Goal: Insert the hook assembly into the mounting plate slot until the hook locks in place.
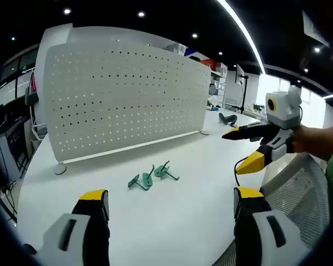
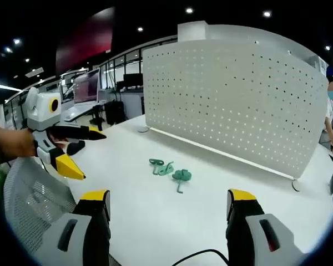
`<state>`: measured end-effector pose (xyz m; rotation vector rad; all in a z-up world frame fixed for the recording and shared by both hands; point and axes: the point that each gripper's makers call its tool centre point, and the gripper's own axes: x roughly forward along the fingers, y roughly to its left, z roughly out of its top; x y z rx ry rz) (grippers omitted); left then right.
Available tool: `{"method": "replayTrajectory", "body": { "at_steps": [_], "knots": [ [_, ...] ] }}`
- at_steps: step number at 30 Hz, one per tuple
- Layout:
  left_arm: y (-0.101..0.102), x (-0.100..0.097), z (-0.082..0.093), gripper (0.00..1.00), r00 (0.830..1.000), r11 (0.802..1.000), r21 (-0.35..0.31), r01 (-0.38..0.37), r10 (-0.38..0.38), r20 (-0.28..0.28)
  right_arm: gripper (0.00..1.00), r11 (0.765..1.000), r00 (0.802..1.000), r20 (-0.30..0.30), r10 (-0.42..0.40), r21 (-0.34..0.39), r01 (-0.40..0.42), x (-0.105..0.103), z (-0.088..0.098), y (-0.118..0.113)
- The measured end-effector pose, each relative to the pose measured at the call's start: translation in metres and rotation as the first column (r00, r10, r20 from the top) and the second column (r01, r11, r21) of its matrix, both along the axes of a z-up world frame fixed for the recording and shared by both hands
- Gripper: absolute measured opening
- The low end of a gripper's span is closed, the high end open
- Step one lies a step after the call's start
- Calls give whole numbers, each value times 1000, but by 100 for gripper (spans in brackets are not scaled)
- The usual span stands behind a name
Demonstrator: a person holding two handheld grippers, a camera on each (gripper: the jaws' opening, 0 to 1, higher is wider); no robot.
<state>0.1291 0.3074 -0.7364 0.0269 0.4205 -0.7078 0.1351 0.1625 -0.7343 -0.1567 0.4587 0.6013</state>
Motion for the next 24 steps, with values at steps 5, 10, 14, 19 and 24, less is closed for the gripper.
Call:
{"method": "replayTrajectory", "body": {
  "at_steps": [5,10,14,19,24],
  "knots": [
    [1,1,0,95,1000,1000,-3,-1,1,1,87,1000,1000,-4,4,-1,-4,0,-1,2],
    [1,1,1,95,1000,1000,-7,-3,3,2,87,1000,1000,-8,6,-2,-6,-1,-2,3],
    [1,1,1,95,1000,1000,-8,-3,3,1,87,1000,1000,-10,4,-1,-4,-1,-2,3],
    [1,1,0,95,1000,1000,-6,-1,1,-1,87,1000,1000,-11,-2,2,2,-1,-3,2],
    [0,0,0,94,1000,1000,-4,0,0,-3,87,1000,1000,-16,-4,4,4,-1,-5,1]
  ]
}}
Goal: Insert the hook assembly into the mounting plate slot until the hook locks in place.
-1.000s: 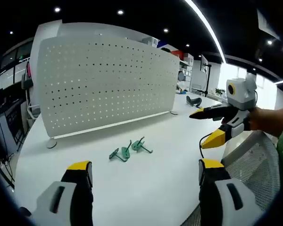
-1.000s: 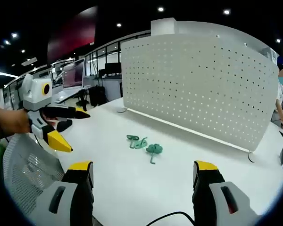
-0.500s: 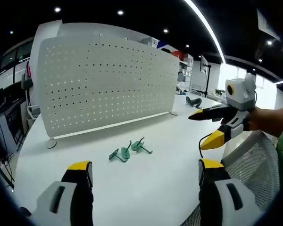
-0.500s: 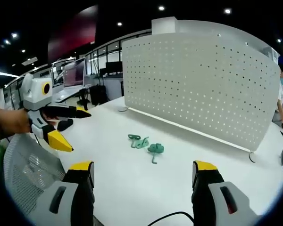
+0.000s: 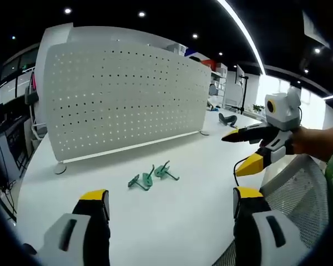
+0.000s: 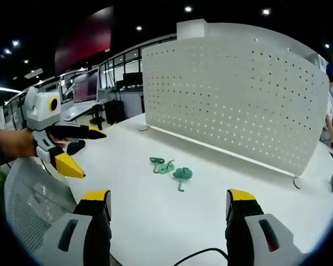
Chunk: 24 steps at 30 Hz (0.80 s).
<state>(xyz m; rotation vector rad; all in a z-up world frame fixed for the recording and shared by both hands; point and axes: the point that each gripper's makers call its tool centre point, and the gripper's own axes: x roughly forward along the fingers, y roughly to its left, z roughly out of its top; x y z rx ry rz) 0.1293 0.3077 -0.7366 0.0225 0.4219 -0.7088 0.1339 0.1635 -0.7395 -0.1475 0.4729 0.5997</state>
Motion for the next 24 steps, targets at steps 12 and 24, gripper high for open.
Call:
{"method": "replayTrajectory", "body": {
  "at_steps": [12,24],
  "knots": [
    [1,0,-2,94,1000,1000,4,0,0,-6,86,1000,1000,-5,1,2,-1,2,-2,0],
    [1,1,-2,93,1000,1000,5,-2,2,-10,84,1000,1000,1,18,3,-18,10,2,5]
  ]
}}
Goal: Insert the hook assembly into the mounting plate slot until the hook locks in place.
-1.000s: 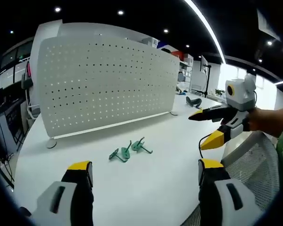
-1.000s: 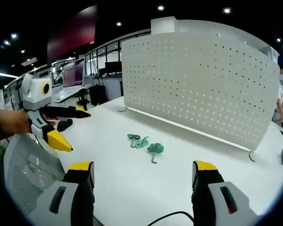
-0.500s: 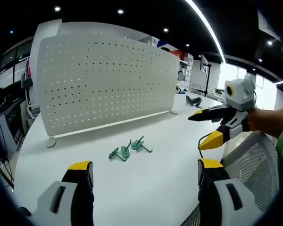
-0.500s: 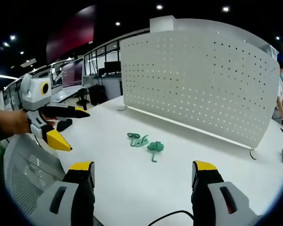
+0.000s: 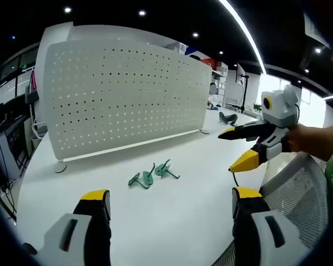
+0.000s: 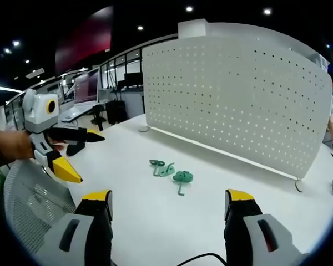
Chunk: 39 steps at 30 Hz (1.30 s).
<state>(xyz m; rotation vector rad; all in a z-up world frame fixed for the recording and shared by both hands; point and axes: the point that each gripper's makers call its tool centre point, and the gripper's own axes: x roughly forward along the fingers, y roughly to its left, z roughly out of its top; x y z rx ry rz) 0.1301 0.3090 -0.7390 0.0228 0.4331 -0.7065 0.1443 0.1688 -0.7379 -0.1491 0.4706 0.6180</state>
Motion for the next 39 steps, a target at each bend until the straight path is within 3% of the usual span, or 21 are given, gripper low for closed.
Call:
{"method": "replayTrajectory", "body": {
  "at_steps": [13,20,39],
  "knots": [
    [0,0,-2,92,1000,1000,4,6,-6,-6,82,1000,1000,-8,6,0,-6,6,-2,2],
    [0,0,-2,92,1000,1000,4,5,-5,-8,81,1000,1000,1,27,1,-27,15,3,12],
    [1,0,-4,91,1000,1000,8,5,-5,-14,78,997,997,-26,77,-12,-78,39,-7,29]
  ]
}}
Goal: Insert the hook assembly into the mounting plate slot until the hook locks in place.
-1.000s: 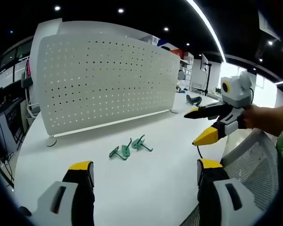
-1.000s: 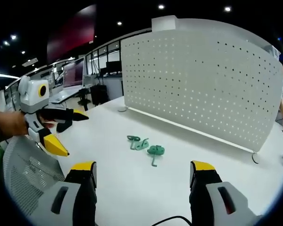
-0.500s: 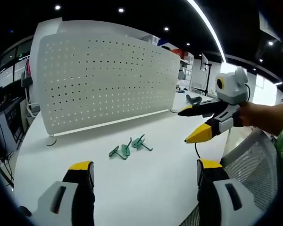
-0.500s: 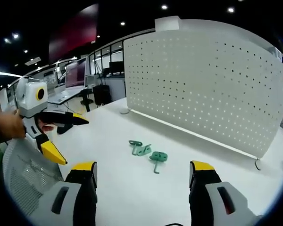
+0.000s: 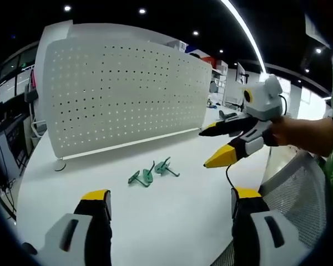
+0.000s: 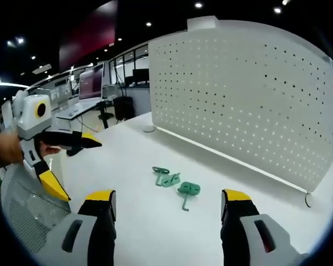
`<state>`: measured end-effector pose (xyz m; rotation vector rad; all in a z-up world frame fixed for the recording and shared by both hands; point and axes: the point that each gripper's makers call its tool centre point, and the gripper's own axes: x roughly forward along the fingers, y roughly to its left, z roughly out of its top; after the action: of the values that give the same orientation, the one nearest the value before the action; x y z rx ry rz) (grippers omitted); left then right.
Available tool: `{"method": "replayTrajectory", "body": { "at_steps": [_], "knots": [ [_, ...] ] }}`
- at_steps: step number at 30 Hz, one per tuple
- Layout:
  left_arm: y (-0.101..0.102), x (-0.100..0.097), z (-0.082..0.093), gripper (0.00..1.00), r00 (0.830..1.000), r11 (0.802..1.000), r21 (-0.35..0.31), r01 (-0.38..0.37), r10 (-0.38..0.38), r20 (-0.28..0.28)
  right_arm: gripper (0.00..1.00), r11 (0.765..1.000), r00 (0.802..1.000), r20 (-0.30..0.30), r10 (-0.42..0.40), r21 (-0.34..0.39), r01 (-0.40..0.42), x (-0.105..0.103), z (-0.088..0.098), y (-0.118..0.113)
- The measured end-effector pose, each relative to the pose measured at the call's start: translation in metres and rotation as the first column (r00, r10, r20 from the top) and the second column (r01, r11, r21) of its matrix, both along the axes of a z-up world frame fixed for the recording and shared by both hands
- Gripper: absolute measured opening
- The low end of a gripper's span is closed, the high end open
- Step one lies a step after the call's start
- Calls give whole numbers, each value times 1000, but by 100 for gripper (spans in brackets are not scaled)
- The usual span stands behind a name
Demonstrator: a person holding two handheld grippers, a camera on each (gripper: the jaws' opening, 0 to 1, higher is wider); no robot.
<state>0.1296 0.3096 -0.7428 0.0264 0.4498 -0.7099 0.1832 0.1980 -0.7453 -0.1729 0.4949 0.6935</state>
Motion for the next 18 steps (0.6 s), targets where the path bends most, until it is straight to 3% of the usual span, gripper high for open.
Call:
{"method": "replayTrajectory", "body": {
  "at_steps": [10,18],
  "knots": [
    [1,0,-1,91,1000,1000,1,-4,4,-3,73,1000,998,-62,24,19,-23,12,-16,12],
    [2,0,-1,90,1000,1000,3,-7,7,-7,68,997,997,-43,71,-7,-71,28,-14,24]
  ]
}}
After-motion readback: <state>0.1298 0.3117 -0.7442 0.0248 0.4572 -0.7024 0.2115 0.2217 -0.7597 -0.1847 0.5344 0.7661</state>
